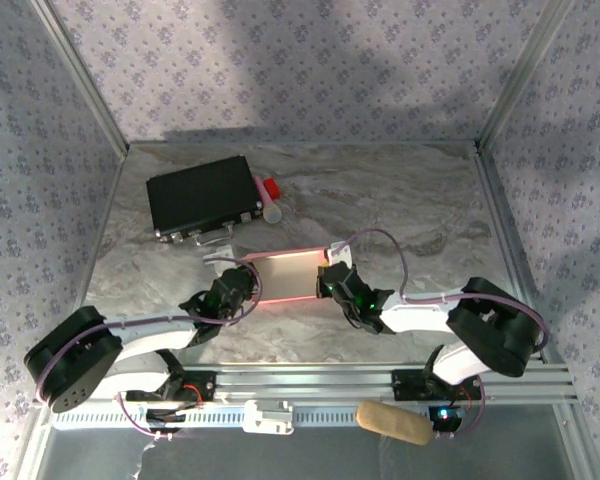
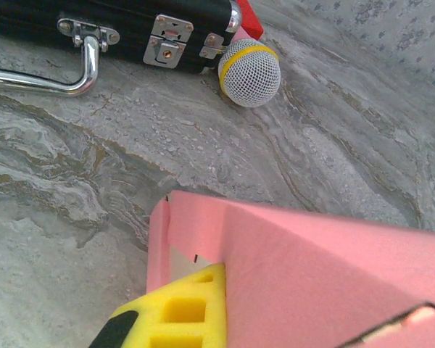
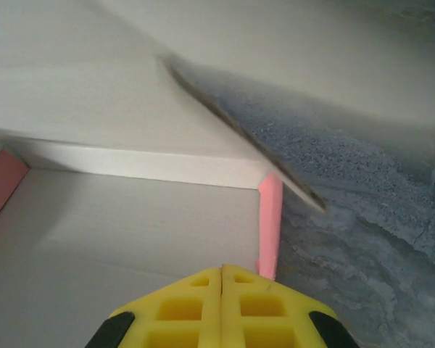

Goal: Fold the paper box

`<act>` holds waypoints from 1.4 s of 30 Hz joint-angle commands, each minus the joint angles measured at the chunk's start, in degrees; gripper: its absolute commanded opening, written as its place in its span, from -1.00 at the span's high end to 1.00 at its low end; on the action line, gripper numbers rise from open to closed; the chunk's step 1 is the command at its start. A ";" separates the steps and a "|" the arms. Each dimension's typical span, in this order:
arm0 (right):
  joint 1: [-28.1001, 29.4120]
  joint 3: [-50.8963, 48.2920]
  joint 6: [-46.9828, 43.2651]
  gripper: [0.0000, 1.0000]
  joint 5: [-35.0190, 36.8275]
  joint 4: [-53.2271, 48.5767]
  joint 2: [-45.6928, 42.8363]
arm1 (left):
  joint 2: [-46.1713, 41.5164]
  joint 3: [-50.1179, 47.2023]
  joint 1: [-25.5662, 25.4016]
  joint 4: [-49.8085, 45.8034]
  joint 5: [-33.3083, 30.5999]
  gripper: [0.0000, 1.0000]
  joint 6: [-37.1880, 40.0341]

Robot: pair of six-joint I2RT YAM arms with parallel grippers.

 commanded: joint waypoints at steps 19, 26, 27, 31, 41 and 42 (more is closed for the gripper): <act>-17.14 4.75 14.58 0.07 -19.94 -37.82 -36.29 | 4.72 3.84 -2.29 -9.60 0.37 1.00 1.90; -34.96 17.04 22.18 0.00 -39.73 -44.32 -19.78 | 4.25 4.85 -2.29 -11.20 0.07 1.00 1.64; -35.33 19.23 23.51 0.01 -41.84 -45.56 -16.29 | 4.24 5.04 -2.29 -11.45 -0.01 1.00 1.63; -34.91 22.93 31.30 0.07 -49.61 -42.79 -5.07 | 4.49 6.03 -2.30 -12.02 0.20 1.00 1.72; -33.32 24.17 37.11 0.13 -52.05 -42.99 0.56 | 5.47 6.81 -2.34 -11.72 0.41 1.00 1.41; -33.18 23.84 37.43 0.14 -52.13 -42.01 0.85 | 5.63 6.89 -2.29 -11.68 0.41 1.00 1.46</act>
